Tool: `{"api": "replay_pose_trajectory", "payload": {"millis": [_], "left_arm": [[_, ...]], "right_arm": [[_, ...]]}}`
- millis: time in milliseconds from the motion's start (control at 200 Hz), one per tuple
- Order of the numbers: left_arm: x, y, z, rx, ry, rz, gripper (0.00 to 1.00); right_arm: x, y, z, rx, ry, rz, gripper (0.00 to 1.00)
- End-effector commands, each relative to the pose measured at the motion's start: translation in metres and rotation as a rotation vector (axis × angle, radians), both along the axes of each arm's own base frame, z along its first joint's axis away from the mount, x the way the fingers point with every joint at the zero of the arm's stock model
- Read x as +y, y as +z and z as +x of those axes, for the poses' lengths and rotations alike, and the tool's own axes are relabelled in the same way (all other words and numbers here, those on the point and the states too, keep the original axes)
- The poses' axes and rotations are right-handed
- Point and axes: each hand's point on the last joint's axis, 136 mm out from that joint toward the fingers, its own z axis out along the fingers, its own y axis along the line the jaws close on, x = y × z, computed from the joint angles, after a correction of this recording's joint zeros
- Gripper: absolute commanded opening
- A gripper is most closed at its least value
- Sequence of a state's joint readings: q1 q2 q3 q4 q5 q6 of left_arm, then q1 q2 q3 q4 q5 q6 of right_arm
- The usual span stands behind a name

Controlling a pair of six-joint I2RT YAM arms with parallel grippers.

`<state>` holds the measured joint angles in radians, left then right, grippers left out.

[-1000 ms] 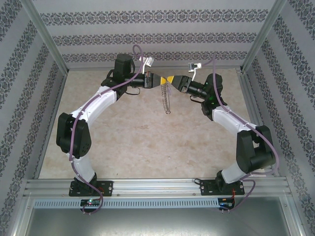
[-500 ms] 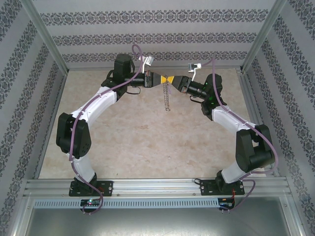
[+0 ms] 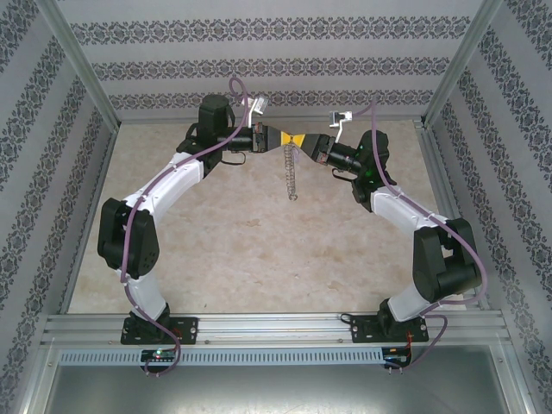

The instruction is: Put the keys on the keyring

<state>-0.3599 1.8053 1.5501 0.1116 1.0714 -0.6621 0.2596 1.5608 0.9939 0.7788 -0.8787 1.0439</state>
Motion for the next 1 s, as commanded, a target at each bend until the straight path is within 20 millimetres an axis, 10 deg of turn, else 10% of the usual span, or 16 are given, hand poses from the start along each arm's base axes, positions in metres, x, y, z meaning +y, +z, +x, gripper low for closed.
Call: {"api": "replay_pose_trajectory", "payload": {"millis": [0,205,495,999], "left_arm": [[0.007,0.026,-0.002,-0.086,0.025,-0.032,0.00],[0.017,0.025,0.000,-0.096,0.072,0.004,0.14],[0.036,0.018,0.006,-0.097,0.148,0.066,0.64],[0.031,-0.007,0.003,-0.058,-0.009,0.106,0.65]], "right_arm": [[0.004,0.010,-0.008,-0.058,0.033,0.005,0.00],[0.002,0.007,-0.002,-0.052,0.050,-0.014,0.00],[-0.004,-0.014,0.013,-0.023,0.092,-0.049,0.00],[0.000,-0.024,0.015,-0.039,0.311,-0.078,0.00]]}}
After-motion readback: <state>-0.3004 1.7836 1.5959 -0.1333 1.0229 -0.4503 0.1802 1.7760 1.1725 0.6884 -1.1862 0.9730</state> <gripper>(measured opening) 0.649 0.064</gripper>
